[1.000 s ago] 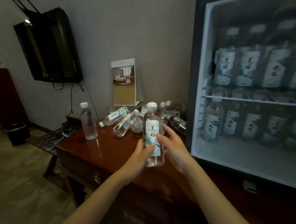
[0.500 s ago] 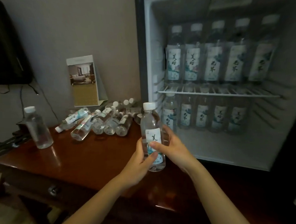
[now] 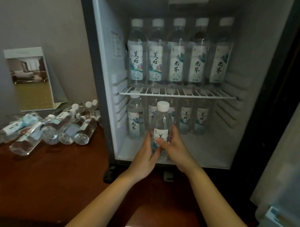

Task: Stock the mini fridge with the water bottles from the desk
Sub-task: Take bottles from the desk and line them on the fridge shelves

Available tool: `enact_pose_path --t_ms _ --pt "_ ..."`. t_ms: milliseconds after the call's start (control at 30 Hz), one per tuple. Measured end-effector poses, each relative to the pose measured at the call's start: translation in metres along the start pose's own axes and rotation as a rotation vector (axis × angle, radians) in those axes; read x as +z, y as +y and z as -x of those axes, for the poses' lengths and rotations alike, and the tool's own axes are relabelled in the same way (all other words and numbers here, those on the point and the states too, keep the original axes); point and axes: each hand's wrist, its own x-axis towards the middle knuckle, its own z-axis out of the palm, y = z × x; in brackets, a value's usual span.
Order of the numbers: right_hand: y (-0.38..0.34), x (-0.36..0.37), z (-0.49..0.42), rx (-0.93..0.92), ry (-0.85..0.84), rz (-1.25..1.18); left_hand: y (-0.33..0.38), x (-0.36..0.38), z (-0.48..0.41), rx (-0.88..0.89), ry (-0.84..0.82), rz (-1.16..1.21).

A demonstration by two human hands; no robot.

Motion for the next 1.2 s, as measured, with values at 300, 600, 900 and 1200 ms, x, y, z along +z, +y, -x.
enact_pose_path --t_ms 300,600,900,1200 --pt "0.002 0.014 -0.048 0.031 0.054 0.146 -0.032 -0.007 -0.024 -0.071 0.312 -0.333" --pt "0.006 0.022 -0.078 0.036 0.116 0.301 -0.035 -0.028 -0.031 -0.122 0.169 -0.289" --pt "0.005 0.023 -0.080 0.043 0.141 0.396 -0.040 -0.032 -0.036 -0.110 0.143 -0.310" --pt "0.021 0.068 -0.047 0.038 0.709 0.303 -0.027 -0.058 0.002 -0.152 0.069 -0.201"
